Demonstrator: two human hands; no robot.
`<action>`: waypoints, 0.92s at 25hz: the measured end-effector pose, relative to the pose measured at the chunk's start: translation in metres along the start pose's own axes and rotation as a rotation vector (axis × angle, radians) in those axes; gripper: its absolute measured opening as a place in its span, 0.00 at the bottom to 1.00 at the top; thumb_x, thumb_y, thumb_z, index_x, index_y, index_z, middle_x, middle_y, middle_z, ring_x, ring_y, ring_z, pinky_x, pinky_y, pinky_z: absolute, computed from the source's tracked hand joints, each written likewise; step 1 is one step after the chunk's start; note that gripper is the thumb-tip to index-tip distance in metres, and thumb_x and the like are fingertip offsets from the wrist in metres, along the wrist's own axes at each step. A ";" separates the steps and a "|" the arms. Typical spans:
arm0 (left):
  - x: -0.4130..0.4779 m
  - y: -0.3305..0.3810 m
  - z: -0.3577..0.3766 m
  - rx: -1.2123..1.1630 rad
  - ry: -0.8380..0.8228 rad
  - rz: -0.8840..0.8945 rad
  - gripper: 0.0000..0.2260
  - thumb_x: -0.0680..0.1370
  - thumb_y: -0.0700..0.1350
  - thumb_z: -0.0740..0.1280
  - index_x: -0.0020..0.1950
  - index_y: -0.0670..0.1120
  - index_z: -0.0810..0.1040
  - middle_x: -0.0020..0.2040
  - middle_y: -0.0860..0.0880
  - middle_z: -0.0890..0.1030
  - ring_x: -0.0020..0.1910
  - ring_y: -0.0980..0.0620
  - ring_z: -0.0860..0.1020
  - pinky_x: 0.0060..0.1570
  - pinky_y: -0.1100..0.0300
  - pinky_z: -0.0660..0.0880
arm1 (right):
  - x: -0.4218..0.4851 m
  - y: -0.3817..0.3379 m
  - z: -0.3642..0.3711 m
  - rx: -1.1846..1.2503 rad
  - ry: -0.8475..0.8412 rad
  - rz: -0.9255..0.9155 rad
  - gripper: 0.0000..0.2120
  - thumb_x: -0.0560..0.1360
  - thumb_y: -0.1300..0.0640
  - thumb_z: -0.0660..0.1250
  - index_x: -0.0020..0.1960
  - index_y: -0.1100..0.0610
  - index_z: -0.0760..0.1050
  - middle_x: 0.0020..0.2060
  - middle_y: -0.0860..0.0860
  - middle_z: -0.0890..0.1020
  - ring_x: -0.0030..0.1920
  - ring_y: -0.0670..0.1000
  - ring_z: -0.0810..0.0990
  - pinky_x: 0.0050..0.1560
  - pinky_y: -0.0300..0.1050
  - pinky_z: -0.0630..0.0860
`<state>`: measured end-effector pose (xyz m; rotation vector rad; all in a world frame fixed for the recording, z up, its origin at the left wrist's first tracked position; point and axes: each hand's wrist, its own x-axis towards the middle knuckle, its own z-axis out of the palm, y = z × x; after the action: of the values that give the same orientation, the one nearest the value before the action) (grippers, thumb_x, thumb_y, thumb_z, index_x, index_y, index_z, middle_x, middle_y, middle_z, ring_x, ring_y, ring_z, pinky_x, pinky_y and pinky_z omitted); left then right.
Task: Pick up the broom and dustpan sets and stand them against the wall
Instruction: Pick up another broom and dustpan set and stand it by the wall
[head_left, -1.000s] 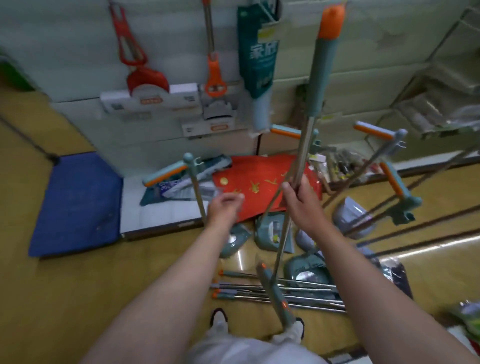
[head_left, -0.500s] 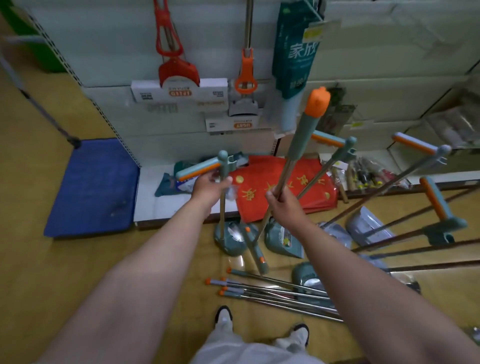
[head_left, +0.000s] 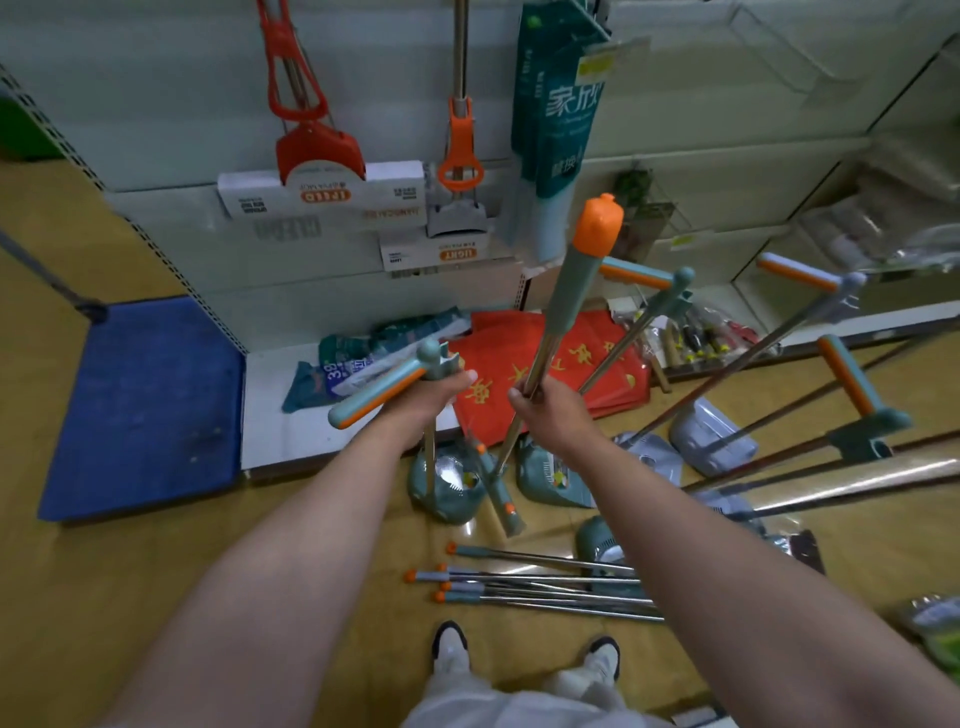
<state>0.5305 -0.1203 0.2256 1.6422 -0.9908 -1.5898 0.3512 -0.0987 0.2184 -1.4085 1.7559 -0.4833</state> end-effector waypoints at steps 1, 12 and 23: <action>-0.004 0.005 -0.002 -0.024 -0.019 0.049 0.04 0.77 0.46 0.72 0.50 0.49 0.79 0.48 0.54 0.81 0.57 0.52 0.80 0.58 0.57 0.72 | 0.000 -0.001 0.000 0.009 -0.002 0.001 0.08 0.80 0.49 0.65 0.53 0.52 0.78 0.49 0.51 0.82 0.51 0.54 0.79 0.51 0.46 0.73; -0.049 0.050 -0.021 0.043 -0.083 0.445 0.08 0.75 0.41 0.74 0.53 0.51 0.85 0.39 0.59 0.85 0.38 0.66 0.80 0.37 0.71 0.74 | -0.012 -0.019 0.017 -0.028 -0.036 -0.055 0.04 0.80 0.51 0.66 0.50 0.51 0.76 0.46 0.49 0.80 0.51 0.54 0.79 0.48 0.43 0.69; -0.072 0.067 -0.007 -0.007 -0.100 0.523 0.13 0.74 0.50 0.76 0.57 0.50 0.83 0.33 0.59 0.82 0.37 0.62 0.81 0.40 0.62 0.78 | -0.033 -0.031 0.003 -0.201 0.009 -0.182 0.06 0.81 0.46 0.63 0.48 0.46 0.71 0.40 0.49 0.81 0.47 0.57 0.81 0.40 0.46 0.68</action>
<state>0.5327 -0.0931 0.3204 1.1741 -1.3334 -1.3194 0.3744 -0.0764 0.2502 -1.7204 1.7298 -0.4187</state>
